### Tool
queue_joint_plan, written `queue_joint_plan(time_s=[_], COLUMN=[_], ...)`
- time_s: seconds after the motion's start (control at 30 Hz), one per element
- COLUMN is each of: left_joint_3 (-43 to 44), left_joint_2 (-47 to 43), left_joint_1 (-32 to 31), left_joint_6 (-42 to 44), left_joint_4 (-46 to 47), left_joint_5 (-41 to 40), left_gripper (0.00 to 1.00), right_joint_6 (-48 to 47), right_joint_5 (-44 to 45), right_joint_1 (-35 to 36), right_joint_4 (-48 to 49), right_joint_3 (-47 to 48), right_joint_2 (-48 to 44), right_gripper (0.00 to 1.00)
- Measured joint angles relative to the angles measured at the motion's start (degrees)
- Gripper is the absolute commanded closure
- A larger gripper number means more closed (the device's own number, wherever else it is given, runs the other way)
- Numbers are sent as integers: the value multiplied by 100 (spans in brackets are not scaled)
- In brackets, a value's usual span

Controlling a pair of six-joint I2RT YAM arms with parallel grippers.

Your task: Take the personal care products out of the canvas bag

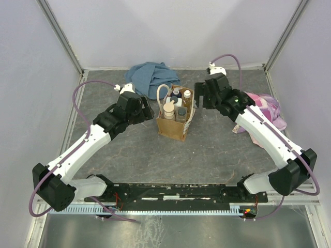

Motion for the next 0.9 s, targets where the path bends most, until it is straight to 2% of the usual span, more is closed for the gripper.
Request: queue_joint_plan(time_s=[0.13, 0.33, 0.5, 0.73, 0.9], left_joint_3=[24, 24, 24, 24, 22], left_joint_2=[0, 4, 4, 4, 0], left_joint_1=[0, 0, 0, 0, 0], left_joint_6=[0, -2, -2, -2, -2], left_joint_4=[2, 4, 4, -4, -20], left_joint_5=[-22, -22, -7, -2, -4], left_gripper=[17, 17, 18, 18, 18], right_joint_6=[-387, -765, -769, -439, -7], right_joint_5=[348, 688, 470, 330, 103], right_joint_1=[691, 1113, 1185, 1071, 894], right_joint_4=[94, 162, 138, -168, 164], right_joint_3=[708, 1355, 1388, 1585, 1165], right_joint_2=[188, 776, 1231, 1880, 1725], right_gripper=[0, 5, 1, 15, 16])
